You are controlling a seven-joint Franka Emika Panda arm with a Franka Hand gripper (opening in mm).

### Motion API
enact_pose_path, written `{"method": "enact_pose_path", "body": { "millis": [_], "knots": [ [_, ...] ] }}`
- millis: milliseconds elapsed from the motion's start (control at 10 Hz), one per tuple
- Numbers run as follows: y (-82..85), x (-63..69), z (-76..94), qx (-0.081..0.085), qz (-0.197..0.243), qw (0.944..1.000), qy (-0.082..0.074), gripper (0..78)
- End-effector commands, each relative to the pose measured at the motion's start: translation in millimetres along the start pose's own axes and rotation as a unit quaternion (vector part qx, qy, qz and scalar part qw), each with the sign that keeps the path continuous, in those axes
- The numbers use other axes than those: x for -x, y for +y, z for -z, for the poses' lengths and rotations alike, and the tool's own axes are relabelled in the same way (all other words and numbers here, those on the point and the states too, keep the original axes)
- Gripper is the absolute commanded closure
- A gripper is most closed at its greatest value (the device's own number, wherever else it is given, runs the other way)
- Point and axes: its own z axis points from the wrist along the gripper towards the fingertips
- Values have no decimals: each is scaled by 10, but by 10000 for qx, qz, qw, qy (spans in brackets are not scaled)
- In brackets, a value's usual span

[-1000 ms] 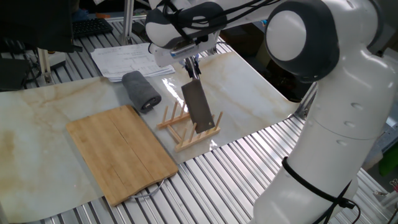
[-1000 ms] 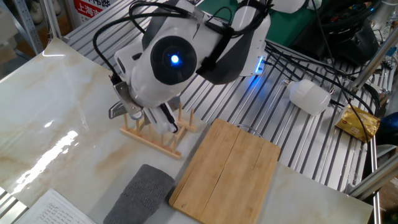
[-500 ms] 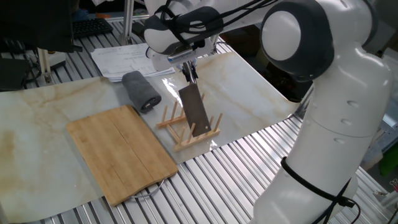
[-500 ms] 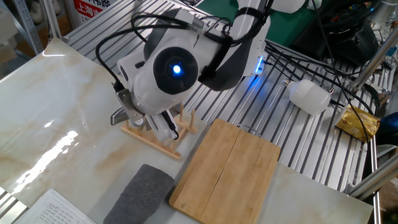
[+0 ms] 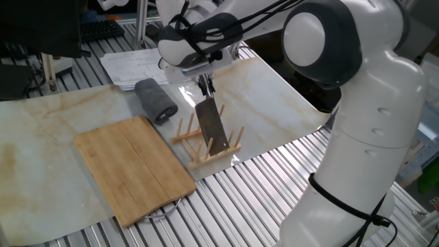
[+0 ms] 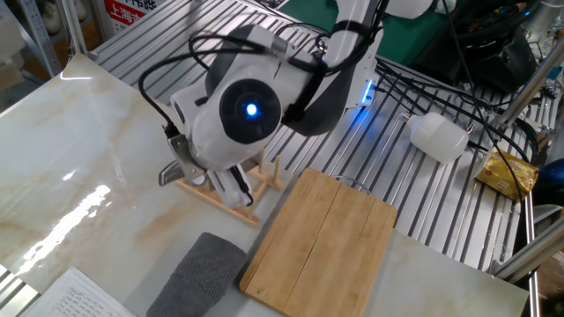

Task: Put the knife on the knife rack

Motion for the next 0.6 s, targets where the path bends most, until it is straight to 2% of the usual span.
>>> {"method": "enact_pose_path", "body": {
  "millis": [100, 200, 300, 600],
  "knots": [
    [173, 33, -246, 166, -111, 9998, -21, 764],
    [173, 33, -246, 166, -111, 9998, -21, 764],
    [195, 49, -263, 283, -155, 9995, 27, 764],
    [227, 78, -279, 274, -149, 9995, 18, 764]
  ]
}}
